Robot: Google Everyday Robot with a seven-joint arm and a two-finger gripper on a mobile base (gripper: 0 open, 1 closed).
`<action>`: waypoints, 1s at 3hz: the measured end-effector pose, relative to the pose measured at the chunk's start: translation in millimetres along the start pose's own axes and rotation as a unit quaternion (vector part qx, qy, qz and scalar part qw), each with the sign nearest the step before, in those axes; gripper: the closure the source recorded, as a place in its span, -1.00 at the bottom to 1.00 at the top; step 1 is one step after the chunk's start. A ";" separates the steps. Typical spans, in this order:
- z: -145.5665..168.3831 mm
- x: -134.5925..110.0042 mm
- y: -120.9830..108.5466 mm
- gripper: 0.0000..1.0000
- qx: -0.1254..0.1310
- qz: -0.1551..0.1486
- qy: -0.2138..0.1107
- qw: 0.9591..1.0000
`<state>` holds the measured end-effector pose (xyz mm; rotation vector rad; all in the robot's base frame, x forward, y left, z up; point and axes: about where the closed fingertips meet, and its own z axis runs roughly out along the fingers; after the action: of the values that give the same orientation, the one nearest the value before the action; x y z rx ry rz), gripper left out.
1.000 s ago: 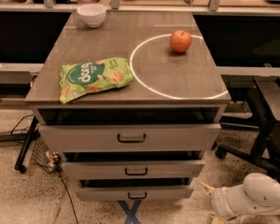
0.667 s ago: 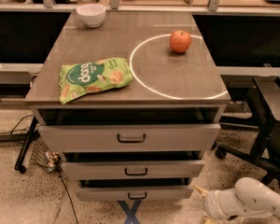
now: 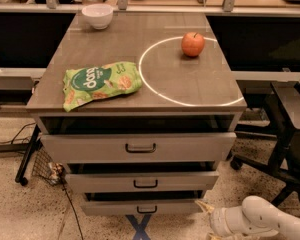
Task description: Open bottom drawer
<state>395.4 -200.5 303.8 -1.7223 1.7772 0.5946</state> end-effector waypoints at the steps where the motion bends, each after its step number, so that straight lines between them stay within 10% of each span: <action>1: 30.4 16.0 -5.1 -1.00 0.010 -0.007 -0.011 1.000; 3: 72.3 40.5 -29.0 -1.00 0.036 -0.008 -0.012 0.999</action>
Offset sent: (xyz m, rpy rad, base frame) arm 0.0401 0.0197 -0.0891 0.0143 -0.0805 -0.0230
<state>432.1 -183.0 226.0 -1.6726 1.7463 0.5367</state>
